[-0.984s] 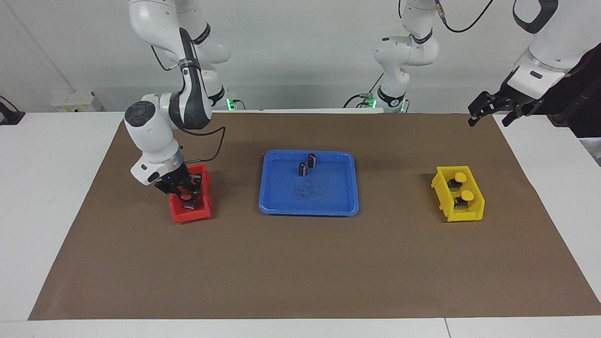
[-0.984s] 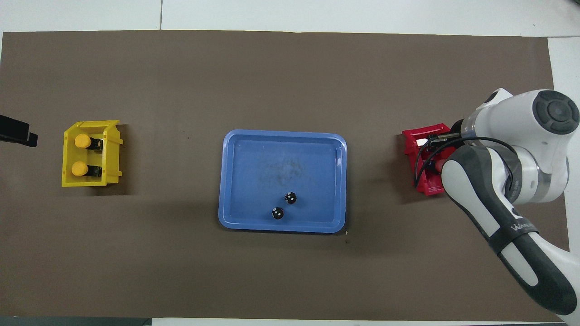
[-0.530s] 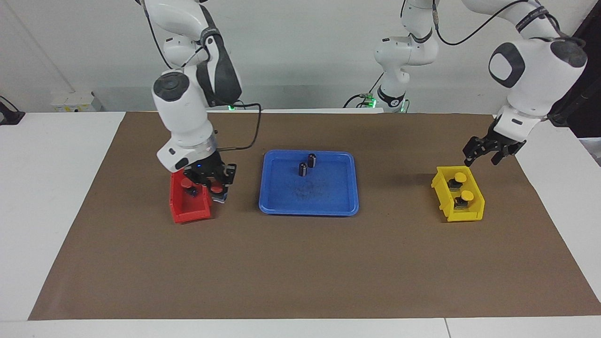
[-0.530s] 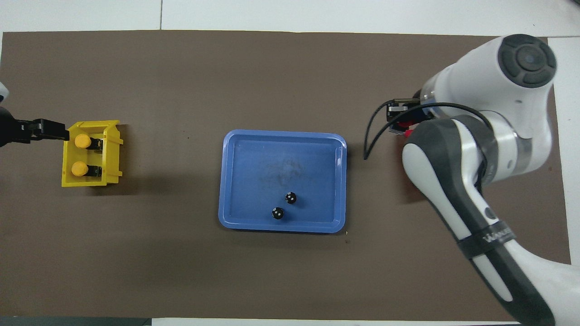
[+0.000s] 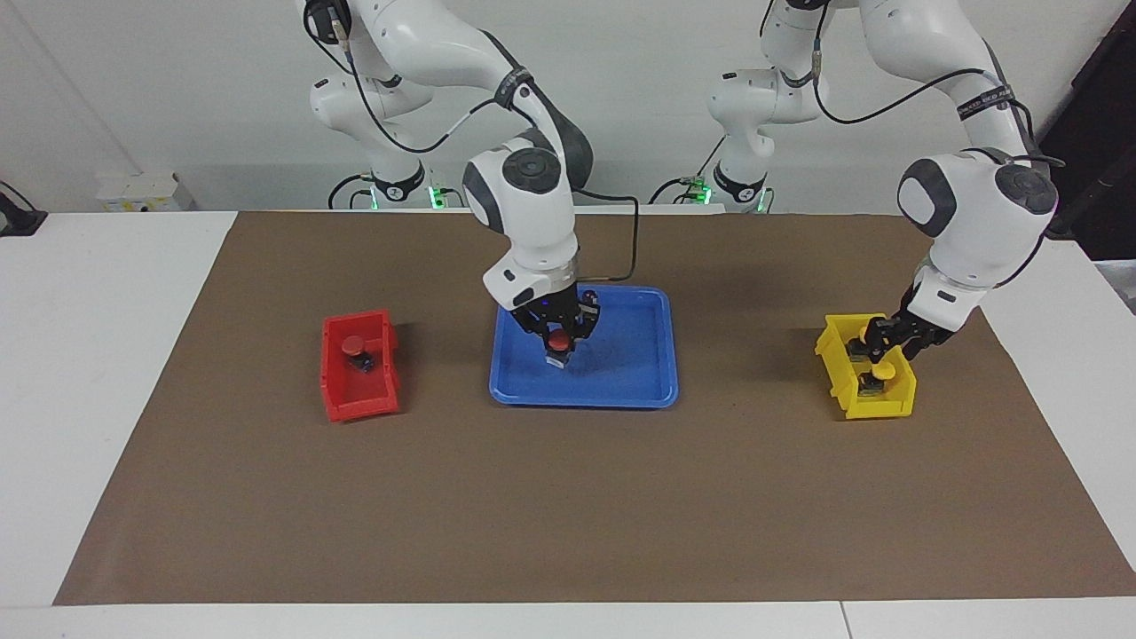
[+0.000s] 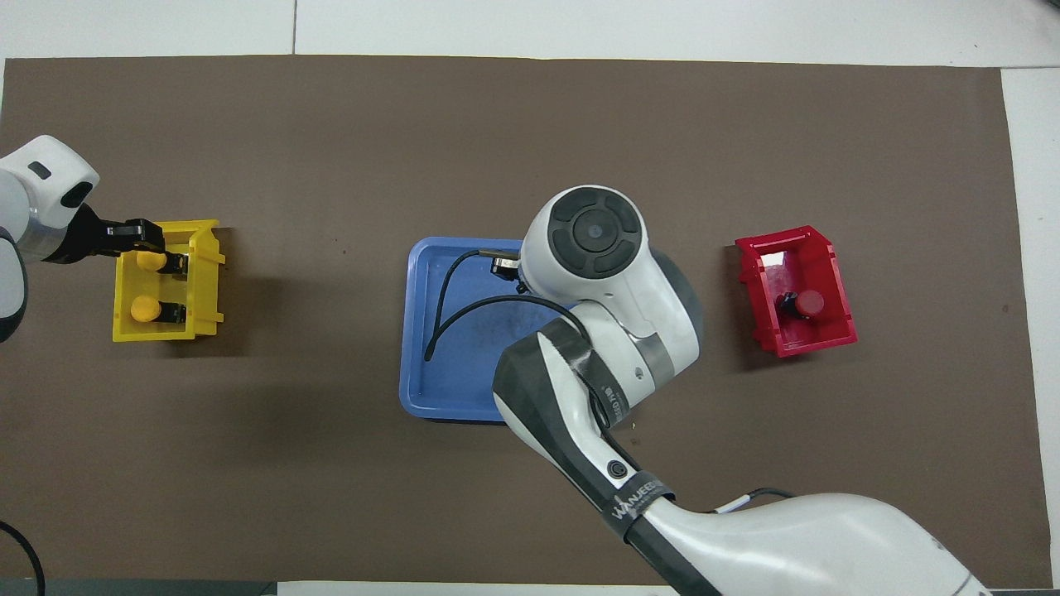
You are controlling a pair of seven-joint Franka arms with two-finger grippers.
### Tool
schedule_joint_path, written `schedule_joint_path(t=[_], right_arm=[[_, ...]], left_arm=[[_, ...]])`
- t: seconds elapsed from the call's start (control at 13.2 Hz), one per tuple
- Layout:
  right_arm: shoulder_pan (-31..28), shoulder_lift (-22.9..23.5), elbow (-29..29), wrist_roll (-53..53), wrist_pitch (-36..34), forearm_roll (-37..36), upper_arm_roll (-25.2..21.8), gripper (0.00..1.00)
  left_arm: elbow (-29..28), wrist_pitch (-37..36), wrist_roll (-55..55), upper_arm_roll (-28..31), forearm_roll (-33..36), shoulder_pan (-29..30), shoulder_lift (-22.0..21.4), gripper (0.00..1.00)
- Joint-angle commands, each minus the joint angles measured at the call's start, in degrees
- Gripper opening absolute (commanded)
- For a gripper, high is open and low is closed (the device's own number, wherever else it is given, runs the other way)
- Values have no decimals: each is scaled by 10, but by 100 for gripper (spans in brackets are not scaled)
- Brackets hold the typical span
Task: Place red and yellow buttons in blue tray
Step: 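Place the red button in the tray while the left gripper reaches the yellow holder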
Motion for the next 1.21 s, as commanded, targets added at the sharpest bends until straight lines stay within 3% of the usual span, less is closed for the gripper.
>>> schedule_joint_path(t=[0.0, 0.15, 0.23, 0.3, 0.38, 0.45, 0.61, 0.68, 0.83, 0.98, 1.14], right_arm=[[2, 13, -8, 9, 17, -16, -2, 22], [2, 11, -17, 9, 20, -16, -2, 27], [2, 8, -28, 9, 30, -16, -2, 36], [2, 7, -39, 9, 40, -16, -2, 70], [0, 7, -32, 9, 35, -16, -3, 93], [-2, 7, -15, 8, 25, -17, -6, 100], [-28, 0, 37, 1, -53, -52, -10, 100], [-51, -27, 34, -24, -75, -69, -9, 100], [-128, -102, -15, -158, -115, -64, -6, 100], [-215, -180, -99, -306, -128, -12, -7, 100], [-278, -211, -154, -428, -120, -1, -7, 97]], left_arm=[[-4, 27, -5, -4, 12, 6, 13, 61], [-6, 41, -2, -4, 12, 6, 24, 61], [-6, 42, -1, -3, 12, 6, 28, 61], [-7, 43, 0, -3, 12, 6, 31, 61], [-12, 50, 0, -3, 12, 6, 33, 61], [-23, 68, 0, -3, 12, 6, 32, 61], [-31, 80, 0, -4, 12, 17, 33, 61], [-31, 80, 1, -4, 12, 20, 33, 61], [-31, 80, 1, -4, 12, 20, 33, 61], [-44, 81, 5, -4, 12, 20, 29, 61], [-47, 78, 4, -4, 12, 18, 28, 60]])
